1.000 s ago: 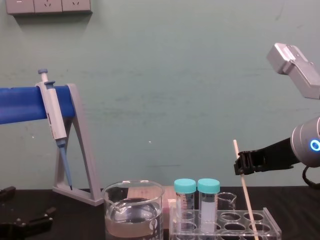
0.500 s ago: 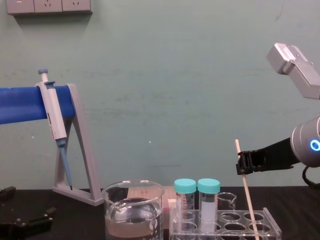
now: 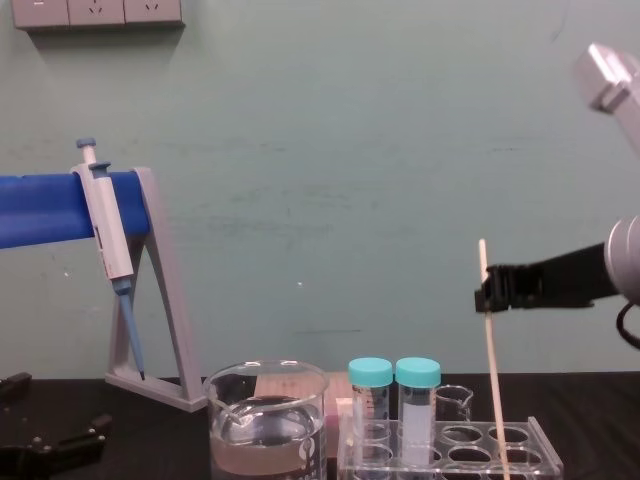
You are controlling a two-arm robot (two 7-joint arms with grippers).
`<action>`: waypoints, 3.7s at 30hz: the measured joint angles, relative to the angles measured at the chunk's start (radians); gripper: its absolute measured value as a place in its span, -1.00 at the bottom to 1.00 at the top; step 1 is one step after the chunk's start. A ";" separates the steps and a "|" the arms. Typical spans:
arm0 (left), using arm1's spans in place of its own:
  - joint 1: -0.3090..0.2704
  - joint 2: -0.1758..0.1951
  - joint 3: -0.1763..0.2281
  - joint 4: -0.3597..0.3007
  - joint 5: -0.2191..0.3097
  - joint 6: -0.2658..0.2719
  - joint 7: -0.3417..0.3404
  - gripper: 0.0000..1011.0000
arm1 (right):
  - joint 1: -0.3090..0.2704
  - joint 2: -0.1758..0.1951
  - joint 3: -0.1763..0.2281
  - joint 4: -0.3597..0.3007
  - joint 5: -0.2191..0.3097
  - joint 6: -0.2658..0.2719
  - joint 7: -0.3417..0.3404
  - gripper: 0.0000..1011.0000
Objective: Hold the thermometer with one hand and immerse one end into the beaker, then reinsert it into the test tube rack.
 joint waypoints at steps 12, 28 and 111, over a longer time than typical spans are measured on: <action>0.000 0.000 0.000 0.000 0.000 0.000 0.000 0.99 | -0.041 0.028 0.037 -0.125 -0.045 -0.104 0.030 -0.91; 0.000 0.000 0.000 0.000 0.000 0.000 0.000 0.99 | 0.015 0.012 0.027 -0.185 -0.095 -0.308 0.085 -0.91; 0.000 0.000 0.000 0.000 0.000 0.000 0.000 0.99 | 0.115 -0.016 -0.305 0.233 -0.008 -0.647 0.418 -0.91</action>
